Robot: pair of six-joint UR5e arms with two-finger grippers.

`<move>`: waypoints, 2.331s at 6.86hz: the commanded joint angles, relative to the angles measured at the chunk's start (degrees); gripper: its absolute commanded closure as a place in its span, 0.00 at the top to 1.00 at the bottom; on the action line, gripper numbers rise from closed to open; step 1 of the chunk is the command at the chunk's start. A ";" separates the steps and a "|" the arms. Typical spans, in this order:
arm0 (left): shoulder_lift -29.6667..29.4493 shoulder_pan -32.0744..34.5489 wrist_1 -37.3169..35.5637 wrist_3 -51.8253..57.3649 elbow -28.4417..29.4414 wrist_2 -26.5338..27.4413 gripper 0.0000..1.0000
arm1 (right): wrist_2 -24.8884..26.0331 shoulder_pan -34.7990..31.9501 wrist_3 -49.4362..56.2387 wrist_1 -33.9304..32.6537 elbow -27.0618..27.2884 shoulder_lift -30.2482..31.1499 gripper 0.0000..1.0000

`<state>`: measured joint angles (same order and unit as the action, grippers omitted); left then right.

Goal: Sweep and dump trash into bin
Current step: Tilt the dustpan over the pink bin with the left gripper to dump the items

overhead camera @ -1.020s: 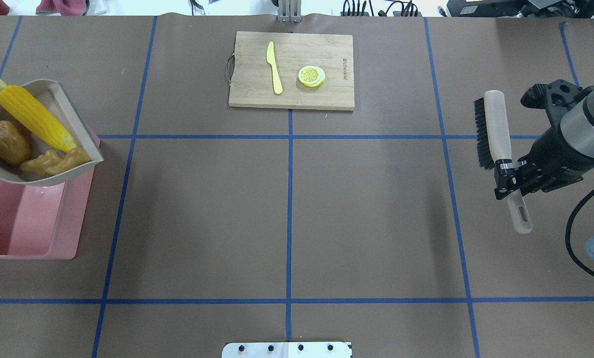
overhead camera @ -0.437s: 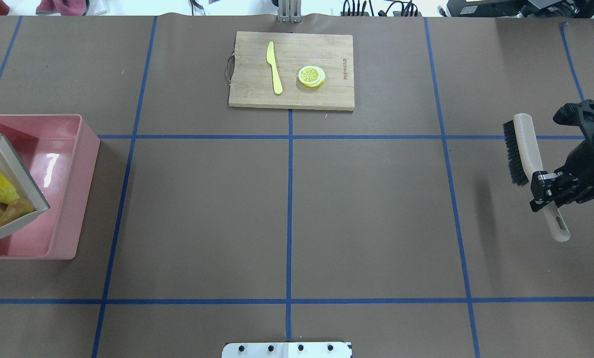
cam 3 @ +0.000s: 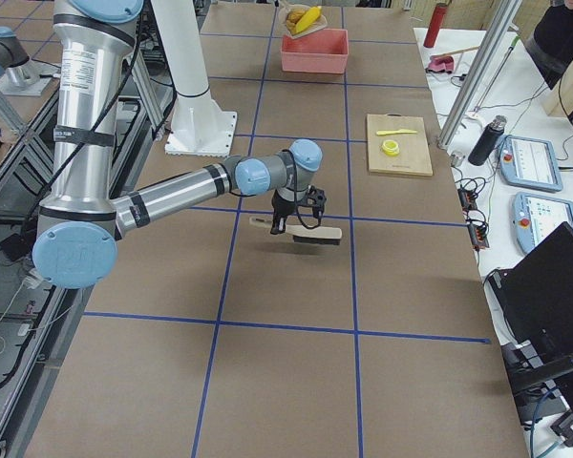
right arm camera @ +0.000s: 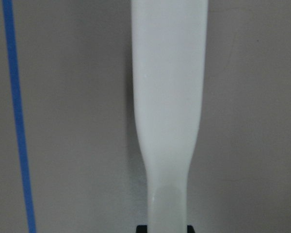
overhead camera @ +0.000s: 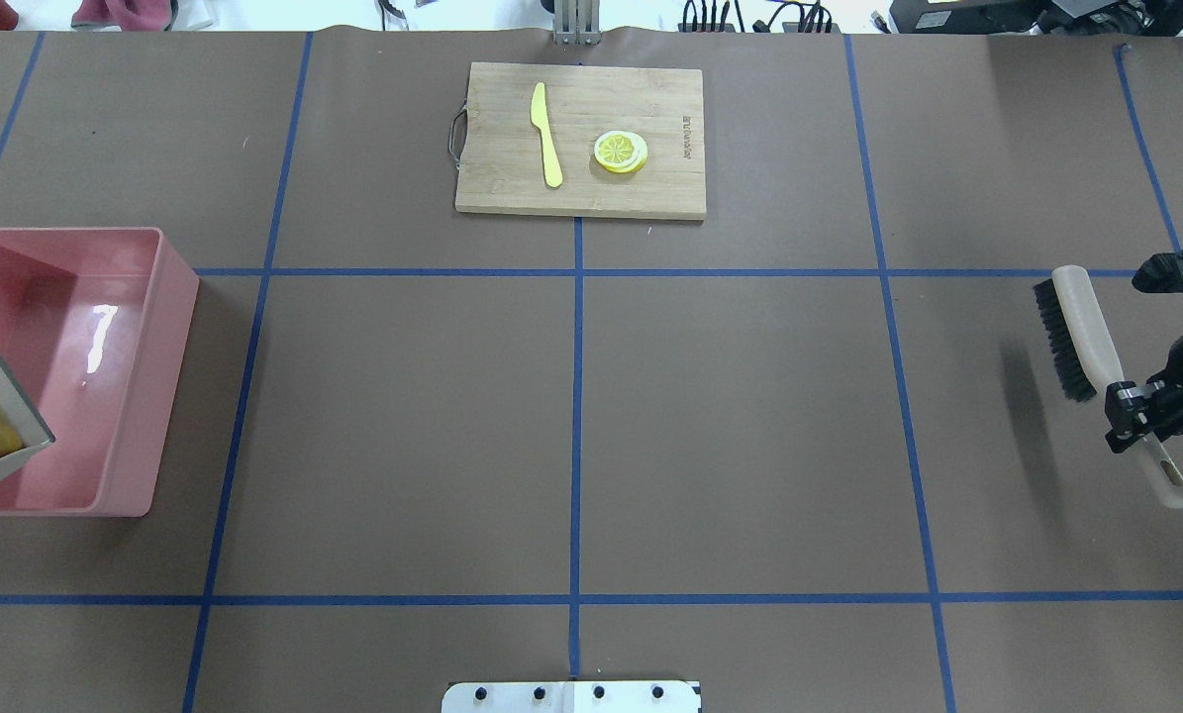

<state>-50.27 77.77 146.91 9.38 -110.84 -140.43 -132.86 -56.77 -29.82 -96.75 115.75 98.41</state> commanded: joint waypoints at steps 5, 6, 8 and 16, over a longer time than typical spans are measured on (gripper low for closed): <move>-4.38 7.57 -37.76 17.91 -13.06 0.24 0.04 | 4.01 0.26 1.78 3.32 -9.66 -2.34 0.00; -6.92 8.27 -46.19 22.65 -14.91 0.60 0.04 | 3.92 0.26 1.69 3.32 -10.37 -2.52 0.00; -11.67 8.80 -56.34 28.91 -15.63 5.58 0.04 | 3.31 0.26 0.38 3.32 -12.56 -3.92 0.48; -19.08 2.38 -78.87 36.21 -21.42 18.71 0.05 | 2.43 -15.34 1.33 11.93 -8.45 -7.44 1.00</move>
<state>-68.89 79.83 69.38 42.81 -131.08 -121.53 -130.38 -66.52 -28.98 -85.38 106.28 91.98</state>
